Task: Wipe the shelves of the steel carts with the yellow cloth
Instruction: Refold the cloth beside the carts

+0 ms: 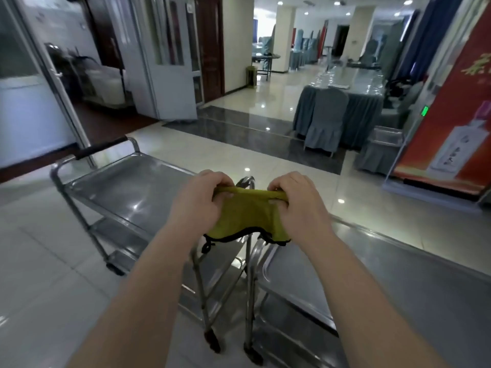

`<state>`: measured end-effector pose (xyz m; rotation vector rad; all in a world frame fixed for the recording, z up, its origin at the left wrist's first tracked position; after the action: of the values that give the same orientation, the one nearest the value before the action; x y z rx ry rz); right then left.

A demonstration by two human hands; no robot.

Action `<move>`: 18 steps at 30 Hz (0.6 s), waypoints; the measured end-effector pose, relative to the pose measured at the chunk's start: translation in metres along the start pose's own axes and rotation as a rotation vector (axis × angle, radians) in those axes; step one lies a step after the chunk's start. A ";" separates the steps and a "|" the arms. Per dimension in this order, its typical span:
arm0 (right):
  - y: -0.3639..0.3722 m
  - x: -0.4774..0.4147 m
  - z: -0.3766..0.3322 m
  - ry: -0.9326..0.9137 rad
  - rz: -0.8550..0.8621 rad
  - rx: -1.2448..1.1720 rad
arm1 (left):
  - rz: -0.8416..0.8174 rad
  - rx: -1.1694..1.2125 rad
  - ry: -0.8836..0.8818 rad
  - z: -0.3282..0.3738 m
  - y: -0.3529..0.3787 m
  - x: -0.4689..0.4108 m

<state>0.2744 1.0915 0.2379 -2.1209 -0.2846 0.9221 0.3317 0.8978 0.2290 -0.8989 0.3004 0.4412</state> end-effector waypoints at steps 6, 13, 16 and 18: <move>0.043 -0.064 -0.024 -0.192 -0.111 -0.090 | 0.154 -0.180 -0.124 -0.032 -0.041 -0.006; 0.136 -0.106 -0.081 -0.322 -0.160 -0.327 | 0.383 -0.320 -0.339 -0.102 -0.086 0.020; 0.182 -0.123 -0.124 -0.352 -0.195 -0.359 | 0.407 -0.343 -0.416 -0.149 -0.122 0.031; 0.213 -0.140 -0.155 -0.372 -0.211 -0.378 | 0.429 -0.339 -0.446 -0.184 -0.152 0.034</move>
<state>0.2622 0.7944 0.2183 -2.1833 -0.9168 1.2047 0.4234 0.6754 0.2096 -1.0363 0.0010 1.0953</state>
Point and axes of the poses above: each hand's wrist, its own x-axis away from the middle knuckle, its own y-axis out of the palm, z = x × y, the point moved 3 cm from there along -x, towards the middle knuckle, and after that the axes turned 2 degrees about -z, right-handed, at the moved point
